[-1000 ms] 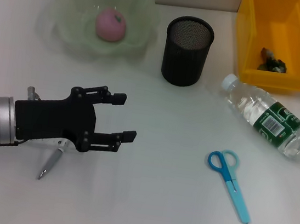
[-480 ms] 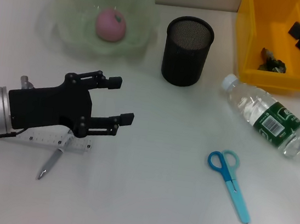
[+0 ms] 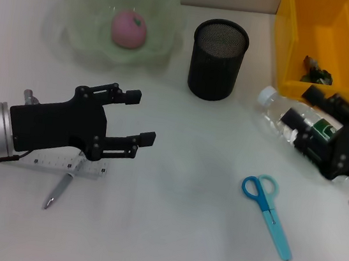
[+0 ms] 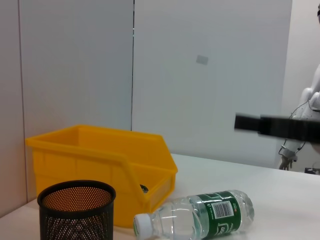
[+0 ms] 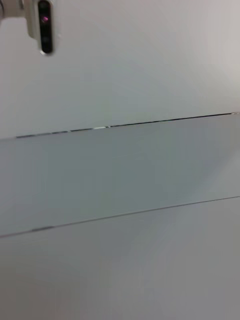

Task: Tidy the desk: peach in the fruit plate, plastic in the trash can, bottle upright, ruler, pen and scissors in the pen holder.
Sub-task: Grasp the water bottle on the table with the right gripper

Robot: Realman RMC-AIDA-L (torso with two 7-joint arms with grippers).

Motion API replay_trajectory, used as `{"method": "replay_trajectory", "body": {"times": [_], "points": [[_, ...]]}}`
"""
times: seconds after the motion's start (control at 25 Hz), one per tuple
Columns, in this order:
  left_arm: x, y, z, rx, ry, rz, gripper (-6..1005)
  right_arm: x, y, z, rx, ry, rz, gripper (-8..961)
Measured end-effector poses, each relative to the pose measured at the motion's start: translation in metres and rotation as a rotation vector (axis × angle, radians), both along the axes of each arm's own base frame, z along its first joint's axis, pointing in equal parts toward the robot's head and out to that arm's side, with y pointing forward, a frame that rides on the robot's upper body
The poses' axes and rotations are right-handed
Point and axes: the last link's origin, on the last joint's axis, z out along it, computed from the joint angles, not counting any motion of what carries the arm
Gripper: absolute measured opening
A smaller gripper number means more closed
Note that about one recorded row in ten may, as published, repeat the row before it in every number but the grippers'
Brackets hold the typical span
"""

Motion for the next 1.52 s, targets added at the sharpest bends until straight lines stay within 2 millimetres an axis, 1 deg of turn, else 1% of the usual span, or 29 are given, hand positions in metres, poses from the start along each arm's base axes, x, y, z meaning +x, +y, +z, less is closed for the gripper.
{"method": "replay_trajectory", "body": {"times": [0.08,0.2,0.4,0.56,0.6,0.68,0.72,0.76,0.8,0.84,0.88,0.92,0.96,1.04,1.08,1.12,1.16,1.28,1.32,1.36,1.48,1.52], "points": [[0.001,0.000,-0.001,-0.001,-0.002,-0.001,797,0.001,-0.003,-0.010,-0.041,-0.004,-0.018,611],[0.002,0.001,-0.001,-0.004,-0.002,-0.004,797,0.002,-0.003,-0.017,-0.070,-0.021,-0.032,618],[0.002,0.001,-0.002,-0.004,-0.001,-0.003,797,0.002,-0.002,-0.019,-0.070,-0.016,-0.048,629],[0.001,0.000,-0.002,-0.005,-0.001,0.001,797,0.001,0.004,-0.013,-0.075,-0.003,-0.054,638],[0.001,0.000,-0.002,-0.005,-0.001,0.001,797,0.001,0.006,-0.011,-0.081,0.001,-0.056,640],[0.000,0.000,-0.001,-0.002,-0.002,0.005,797,-0.002,0.015,0.000,-0.107,0.014,-0.059,645],[-0.001,-0.001,-0.001,-0.002,-0.003,0.006,797,-0.007,0.025,0.015,-0.140,0.021,-0.058,647],[-0.001,-0.001,-0.001,-0.002,-0.003,0.006,797,-0.007,0.025,0.015,-0.140,0.021,-0.058,649],[-0.001,-0.001,-0.001,-0.002,-0.003,0.006,797,-0.010,0.029,0.021,-0.161,0.028,-0.064,652],[-0.001,-0.001,-0.001,-0.002,-0.003,0.007,797,-0.016,0.039,0.039,-0.212,0.028,-0.077,654],[-0.001,-0.001,-0.001,-0.002,-0.003,0.007,797,-0.016,0.039,0.039,-0.212,0.028,-0.077,670],[-0.001,-0.001,-0.001,0.000,-0.001,0.006,797,-0.024,0.047,0.054,-0.271,-0.005,-0.090,686],[-0.001,-0.001,-0.001,0.000,-0.001,0.006,797,-0.024,0.047,0.054,-0.271,-0.005,-0.090,702],[-0.001,-0.001,-0.001,0.002,0.000,0.003,797,-0.033,0.057,0.069,-0.332,-0.084,-0.123,733],[-0.001,-0.001,-0.001,0.002,0.001,0.001,797,-0.039,0.065,0.077,-0.353,-0.141,-0.151,749],[-0.001,-0.001,-0.001,0.003,0.001,0.000,797,-0.048,0.076,0.087,-0.383,-0.232,-0.210,765],[-0.001,-0.001,-0.001,0.003,0.001,0.000,796,-0.048,0.076,0.087,-0.383,-0.232,-0.210,765],[-0.001,-0.001,-0.002,0.003,0.002,0.000,796,-0.059,0.088,0.096,-0.416,-0.376,-0.275,766],[-0.001,-0.001,-0.002,0.003,0.002,0.000,796,-0.065,0.094,0.100,-0.429,-0.488,-0.308,766],[-0.001,-0.001,-0.002,0.003,0.002,0.000,796,-0.065,0.094,0.100,-0.429,-0.488,-0.308,766],[-0.001,-0.001,-0.001,0.004,0.002,0.001,796,-0.072,0.100,0.100,-0.465,-0.675,-0.324,766],[-0.002,-0.001,-0.001,0.005,0.003,0.001,796,-0.075,0.104,0.098,-0.506,-0.780,-0.368,767]]}}
